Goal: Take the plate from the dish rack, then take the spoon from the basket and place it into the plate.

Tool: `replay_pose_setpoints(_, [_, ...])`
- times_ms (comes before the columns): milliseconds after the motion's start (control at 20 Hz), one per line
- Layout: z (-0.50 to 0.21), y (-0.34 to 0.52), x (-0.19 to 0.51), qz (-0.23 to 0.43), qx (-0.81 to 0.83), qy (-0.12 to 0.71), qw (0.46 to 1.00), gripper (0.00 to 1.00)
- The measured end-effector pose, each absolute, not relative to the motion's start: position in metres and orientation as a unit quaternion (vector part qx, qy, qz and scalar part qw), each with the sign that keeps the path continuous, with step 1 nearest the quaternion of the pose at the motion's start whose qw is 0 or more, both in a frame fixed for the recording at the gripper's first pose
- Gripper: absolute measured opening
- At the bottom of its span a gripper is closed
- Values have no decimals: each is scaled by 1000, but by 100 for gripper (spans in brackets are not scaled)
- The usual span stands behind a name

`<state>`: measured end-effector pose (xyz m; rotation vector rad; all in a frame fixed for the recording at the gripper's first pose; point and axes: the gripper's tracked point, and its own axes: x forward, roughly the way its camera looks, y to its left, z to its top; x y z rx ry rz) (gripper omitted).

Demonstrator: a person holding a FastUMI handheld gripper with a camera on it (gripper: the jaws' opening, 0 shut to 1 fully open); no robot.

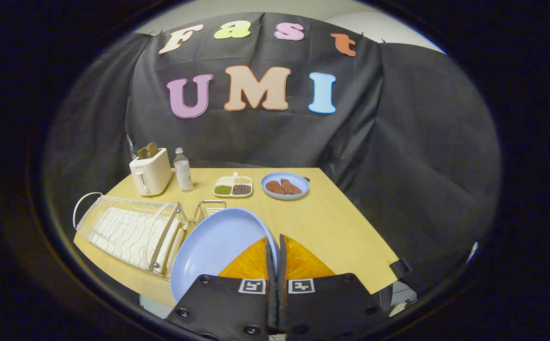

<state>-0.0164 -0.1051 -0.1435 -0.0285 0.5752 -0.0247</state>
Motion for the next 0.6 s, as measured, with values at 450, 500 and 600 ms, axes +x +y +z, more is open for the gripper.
replay_pose_setpoints(450, [-232,-117,-18,39,81,333,939,3])
replay_pose_setpoints(500, [-240,-116,-16,45,90,336,937,3])
replay_pose_setpoints(600, [-259,-115,-11,51,98,344,933,4])
